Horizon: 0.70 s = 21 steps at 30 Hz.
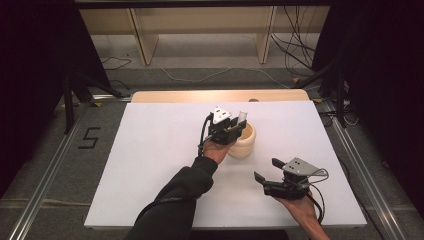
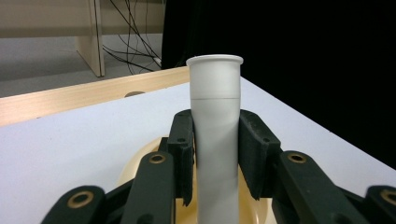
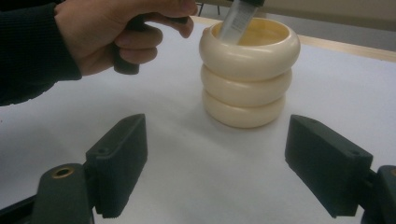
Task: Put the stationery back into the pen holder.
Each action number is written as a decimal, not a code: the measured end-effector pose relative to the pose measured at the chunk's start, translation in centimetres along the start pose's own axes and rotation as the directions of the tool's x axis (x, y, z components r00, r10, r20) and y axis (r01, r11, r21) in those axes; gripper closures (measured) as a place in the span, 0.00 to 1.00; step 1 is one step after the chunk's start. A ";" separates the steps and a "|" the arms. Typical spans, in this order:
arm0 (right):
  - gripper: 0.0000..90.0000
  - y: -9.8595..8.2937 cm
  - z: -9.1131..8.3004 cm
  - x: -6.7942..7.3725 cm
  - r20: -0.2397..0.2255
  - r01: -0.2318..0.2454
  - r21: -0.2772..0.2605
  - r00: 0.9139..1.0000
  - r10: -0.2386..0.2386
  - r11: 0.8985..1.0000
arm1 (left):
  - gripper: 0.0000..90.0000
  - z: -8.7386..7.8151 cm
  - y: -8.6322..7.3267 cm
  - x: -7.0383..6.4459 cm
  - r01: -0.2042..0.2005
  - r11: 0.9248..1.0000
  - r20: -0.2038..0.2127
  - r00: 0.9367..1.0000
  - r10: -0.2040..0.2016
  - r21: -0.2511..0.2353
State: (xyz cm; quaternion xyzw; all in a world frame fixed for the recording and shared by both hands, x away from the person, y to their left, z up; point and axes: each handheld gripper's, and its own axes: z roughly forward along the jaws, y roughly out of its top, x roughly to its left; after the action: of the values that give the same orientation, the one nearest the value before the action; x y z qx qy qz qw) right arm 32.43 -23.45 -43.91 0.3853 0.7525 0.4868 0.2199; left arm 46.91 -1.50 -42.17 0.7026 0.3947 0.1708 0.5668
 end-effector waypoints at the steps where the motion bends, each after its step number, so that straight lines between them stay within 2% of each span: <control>1: 0.24 0.0 0.0 0.0 0.000 0.001 0.000 1.000 -0.001 1.000 | 0.75 0.0 -0.1 0.0 0.000 1.000 -0.001 1.000 0.000 0.001; 19: 0.24 0.0 0.0 0.0 0.000 0.003 0.000 1.000 -0.003 1.000 | 0.75 0.4 -1.0 0.1 -0.002 0.998 -0.014 1.000 0.002 0.058; 21: 0.24 0.0 0.0 0.0 0.000 0.002 0.001 1.000 -0.002 1.000 | 0.75 0.4 -1.0 0.1 0.011 0.998 -0.009 1.000 -0.010 0.067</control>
State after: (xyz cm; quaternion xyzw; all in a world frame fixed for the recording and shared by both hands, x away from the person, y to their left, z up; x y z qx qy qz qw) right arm 32.44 -23.46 -43.91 0.3846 0.7532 0.4862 0.2201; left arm 46.83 -1.63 -43.24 0.7187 0.4062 0.1574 0.5420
